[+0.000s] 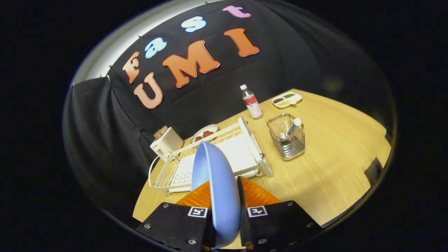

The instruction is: Take the plate from the dish rack, then take the spoon from the basket and place it into the plate.

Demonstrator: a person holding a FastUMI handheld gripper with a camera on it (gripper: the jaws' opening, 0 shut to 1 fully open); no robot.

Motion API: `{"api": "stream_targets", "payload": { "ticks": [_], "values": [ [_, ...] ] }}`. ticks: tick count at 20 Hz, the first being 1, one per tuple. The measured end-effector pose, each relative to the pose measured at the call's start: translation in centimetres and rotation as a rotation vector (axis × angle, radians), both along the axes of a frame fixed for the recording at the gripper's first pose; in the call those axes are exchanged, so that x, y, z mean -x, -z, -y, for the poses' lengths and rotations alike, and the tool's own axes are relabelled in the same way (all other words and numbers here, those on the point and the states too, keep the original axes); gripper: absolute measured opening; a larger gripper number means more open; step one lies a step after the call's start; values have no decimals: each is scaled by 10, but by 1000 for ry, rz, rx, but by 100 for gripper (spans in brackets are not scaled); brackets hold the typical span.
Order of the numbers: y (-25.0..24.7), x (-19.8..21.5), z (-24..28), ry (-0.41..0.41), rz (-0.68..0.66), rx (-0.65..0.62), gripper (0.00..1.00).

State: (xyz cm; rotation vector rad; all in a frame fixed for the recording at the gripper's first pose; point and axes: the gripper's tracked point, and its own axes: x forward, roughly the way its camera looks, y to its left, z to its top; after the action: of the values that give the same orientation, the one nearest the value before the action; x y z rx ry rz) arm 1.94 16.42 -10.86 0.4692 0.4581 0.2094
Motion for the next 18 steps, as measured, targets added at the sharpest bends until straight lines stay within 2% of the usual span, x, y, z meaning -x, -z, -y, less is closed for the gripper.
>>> {"api": "stream_targets", "payload": {
  "ticks": [5,9,15,17,18],
  "values": [
    [63,13,-5,35,-104,-157,27],
    [85,19,-9,38,-153,-251,27],
    [82,14,-2,74,-151,-259,30],
    [83,16,-1,71,-153,-227,33],
    [84,19,0,63,-156,-211,41]
  ]
}}
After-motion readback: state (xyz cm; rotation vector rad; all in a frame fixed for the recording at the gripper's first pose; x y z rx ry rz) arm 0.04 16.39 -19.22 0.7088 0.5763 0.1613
